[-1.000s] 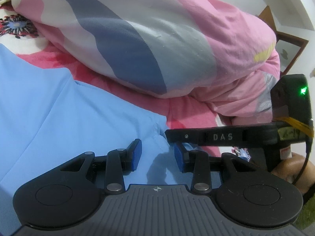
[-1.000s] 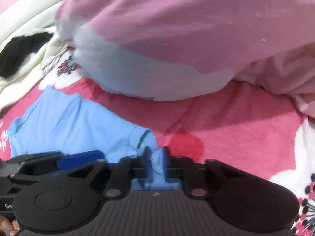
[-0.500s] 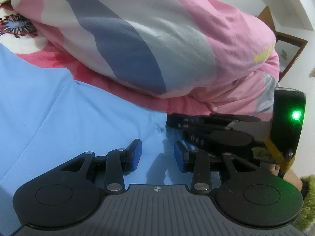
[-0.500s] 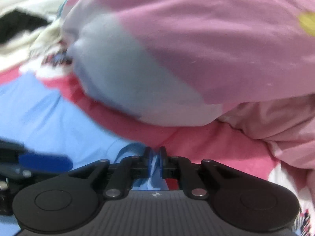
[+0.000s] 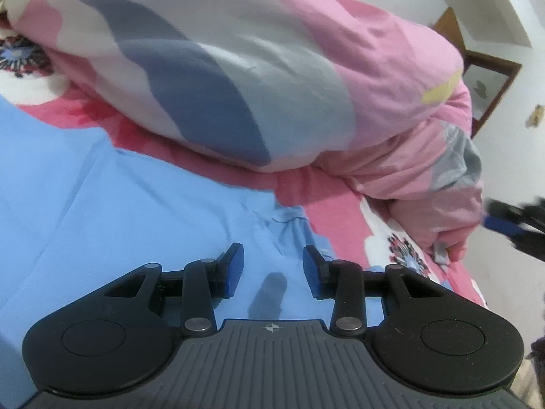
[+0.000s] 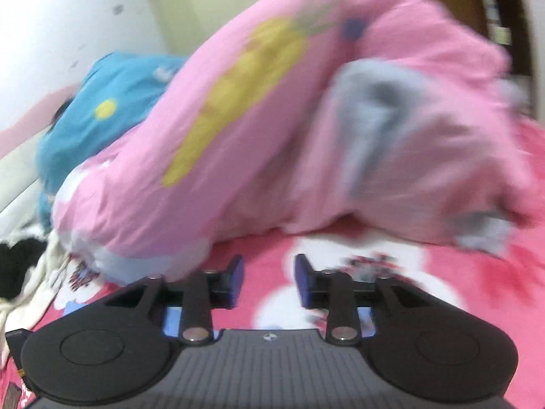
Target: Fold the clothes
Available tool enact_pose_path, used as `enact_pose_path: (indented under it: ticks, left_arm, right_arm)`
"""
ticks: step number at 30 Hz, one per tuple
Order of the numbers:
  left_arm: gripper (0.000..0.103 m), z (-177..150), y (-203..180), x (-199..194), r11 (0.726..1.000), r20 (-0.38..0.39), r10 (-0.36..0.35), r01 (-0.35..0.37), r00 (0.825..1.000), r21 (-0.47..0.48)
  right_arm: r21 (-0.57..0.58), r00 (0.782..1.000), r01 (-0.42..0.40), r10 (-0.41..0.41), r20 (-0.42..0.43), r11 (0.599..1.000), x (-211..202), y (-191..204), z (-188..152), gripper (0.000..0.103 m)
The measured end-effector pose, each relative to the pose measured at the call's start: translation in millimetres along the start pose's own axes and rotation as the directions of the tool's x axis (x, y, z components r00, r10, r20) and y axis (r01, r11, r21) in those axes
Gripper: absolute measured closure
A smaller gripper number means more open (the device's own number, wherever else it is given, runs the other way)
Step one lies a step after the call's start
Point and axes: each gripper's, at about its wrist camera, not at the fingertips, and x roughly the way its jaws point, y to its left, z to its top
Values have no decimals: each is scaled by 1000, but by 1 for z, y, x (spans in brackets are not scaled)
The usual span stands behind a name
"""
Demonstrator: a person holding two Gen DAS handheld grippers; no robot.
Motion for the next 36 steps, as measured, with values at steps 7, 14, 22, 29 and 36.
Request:
enact_pose_path:
  ticks: [7,14,22,29,36]
  left_arm:
    - [65,0,6,3,999,-17,-6,6,1000,-34]
    - [65,0,6,3,999,-17,-9,8,1000,-35]
    - [64,0,7,4,999,-17,-12,11,1000,-38]
    - [64,0,8,4,999,-17,-13,13,1000,-43]
    - [64,0,9,3,999,-17,-17,16,1000,-50]
  right_arm:
    - [209,970,207,-173,-169,956,-23,-95,-34,36]
    - [353,943,220,-106,-315,909,17,-144,-79,49]
    - [131,987,0,21,-159,991,-26,-70,-67,102]
    - [-515,983,-175,117,-143,839,-74,66,-107,101]
    - [-854,965,-224,-13,-261,469,-59,127,-205,61]
